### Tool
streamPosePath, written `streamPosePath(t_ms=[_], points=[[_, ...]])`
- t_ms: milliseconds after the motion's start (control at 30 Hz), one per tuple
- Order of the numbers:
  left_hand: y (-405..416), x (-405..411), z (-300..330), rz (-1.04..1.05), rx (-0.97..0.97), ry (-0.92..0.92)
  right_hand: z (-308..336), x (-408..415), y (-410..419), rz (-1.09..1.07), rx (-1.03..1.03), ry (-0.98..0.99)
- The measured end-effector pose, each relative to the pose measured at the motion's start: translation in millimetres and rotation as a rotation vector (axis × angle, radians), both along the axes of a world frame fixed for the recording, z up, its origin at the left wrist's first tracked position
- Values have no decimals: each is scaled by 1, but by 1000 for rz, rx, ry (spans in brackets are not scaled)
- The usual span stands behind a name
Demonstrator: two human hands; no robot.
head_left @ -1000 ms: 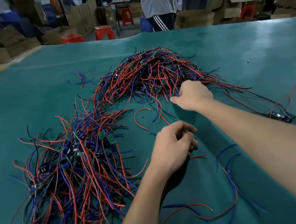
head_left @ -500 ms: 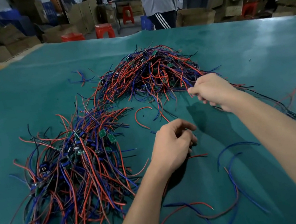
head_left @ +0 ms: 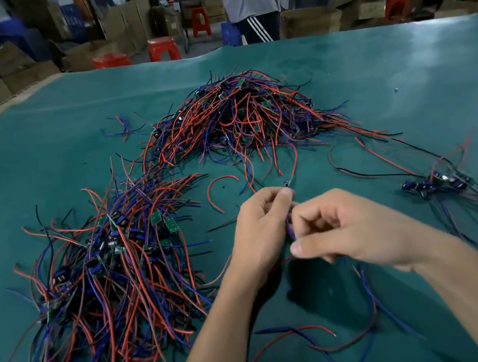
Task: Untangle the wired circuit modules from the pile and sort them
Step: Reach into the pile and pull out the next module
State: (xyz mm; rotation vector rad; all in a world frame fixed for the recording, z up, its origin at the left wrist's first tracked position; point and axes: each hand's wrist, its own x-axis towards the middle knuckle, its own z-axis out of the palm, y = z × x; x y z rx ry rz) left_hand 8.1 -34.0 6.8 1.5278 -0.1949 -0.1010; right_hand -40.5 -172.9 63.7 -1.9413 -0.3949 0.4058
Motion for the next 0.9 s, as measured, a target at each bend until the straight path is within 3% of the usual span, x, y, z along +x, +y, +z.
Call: streamPosePath(t_ms=[200,267,333,400,500,633,800,900], points=[[1,-1,1,-9,9,6,-11,-4,-5,61,6,58],[1,-2,1,-34,-5,10,-14,2,-16,-143,9,-16],[1,-2,-1,-68,-12,2,-20,10,-25,-487,-62,-149],[2,-3,-1,-112,-9,-24,-29,15,-28,-664,-21,-148],[2,-5,-1,-184,27,-78,-39,17,-20,-698,186,-59],[1,-7,0,-196,41,-78,-36,17,-15,-718,344,-106],[-2,-7,4,-171,4,29,-21,16,-30,-587,794,110],[-3,-7,5,-143,-12,45,-21,15,-28,-487,847,177]])
